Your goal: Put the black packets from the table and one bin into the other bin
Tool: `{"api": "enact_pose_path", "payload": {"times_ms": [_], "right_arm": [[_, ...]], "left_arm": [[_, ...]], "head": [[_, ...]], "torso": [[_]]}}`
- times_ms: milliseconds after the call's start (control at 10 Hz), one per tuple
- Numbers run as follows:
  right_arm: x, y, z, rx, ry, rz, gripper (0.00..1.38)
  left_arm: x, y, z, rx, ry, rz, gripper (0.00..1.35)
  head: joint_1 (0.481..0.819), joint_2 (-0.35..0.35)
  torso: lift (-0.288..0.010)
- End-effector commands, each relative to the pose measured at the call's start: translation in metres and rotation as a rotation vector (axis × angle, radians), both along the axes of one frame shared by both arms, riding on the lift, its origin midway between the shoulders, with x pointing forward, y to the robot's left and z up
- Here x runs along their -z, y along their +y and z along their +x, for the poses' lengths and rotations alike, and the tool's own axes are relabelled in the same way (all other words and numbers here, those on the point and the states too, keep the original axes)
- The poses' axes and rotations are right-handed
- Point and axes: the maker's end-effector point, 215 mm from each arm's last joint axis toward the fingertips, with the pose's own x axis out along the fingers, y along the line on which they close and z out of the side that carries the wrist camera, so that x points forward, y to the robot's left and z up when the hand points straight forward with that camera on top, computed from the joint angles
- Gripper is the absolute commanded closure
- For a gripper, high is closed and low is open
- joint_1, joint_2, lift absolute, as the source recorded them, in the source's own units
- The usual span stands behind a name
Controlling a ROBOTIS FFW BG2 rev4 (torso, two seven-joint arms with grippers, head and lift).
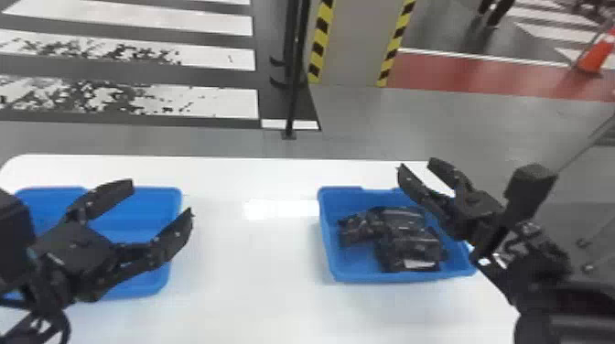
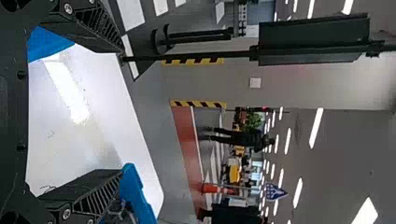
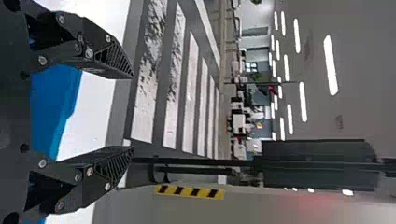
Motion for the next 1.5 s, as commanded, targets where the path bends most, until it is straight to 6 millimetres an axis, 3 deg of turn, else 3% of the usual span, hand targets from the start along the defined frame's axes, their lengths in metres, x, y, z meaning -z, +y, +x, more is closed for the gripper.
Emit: {"api": "enact_pose_path", "payload": {"times_ms": [0, 100, 300, 500, 600, 900, 1400], "right_arm": [[-0.032, 0.011, -0.044, 0.035, -0.105, -0.012, 0.27], [-0.028, 0.014, -0.061, 0.047, -0.112, 0.0, 0.3], [-0.005, 0.039, -0.089, 0.013, -0.066, 0.03, 0.31], [-0.011, 0.061, -0.118, 0.006, -0.059, 0.071, 0.31], [-0.002, 0.067, -0.129, 0.003, -0.022, 0.091, 0.31], [-0.002, 0.065, -0.128, 0.008, -0.021, 0.097, 0.31], [-0.005, 0.063, -0.126, 0.01, -0.041, 0.102, 0.31]], "left_arm": [[-0.007, 0.017, -0.014, -0.093, -0.038, -0.046, 0.12], [-0.012, 0.03, -0.021, -0.164, -0.078, -0.06, 0.12], [-0.008, 0.043, -0.036, -0.286, -0.097, -0.11, 0.12], [0.011, 0.065, -0.055, -0.406, -0.091, -0.157, 0.12], [0.017, 0.07, -0.06, -0.431, -0.094, -0.16, 0.13], [0.0, 0.072, -0.062, -0.451, -0.144, -0.198, 0.13], [-0.006, 0.081, -0.063, -0.467, -0.159, -0.197, 0.13]], "head": [[0.695, -0.201], [0.695, -0.186], [0.695, -0.155], [0.695, -0.108], [0.695, -0.093], [0.695, -0.051], [0.695, -0.045]], "torso": [[-0.11], [-0.11], [-0.11], [-0.11], [-0.11], [-0.11], [-0.11]]}}
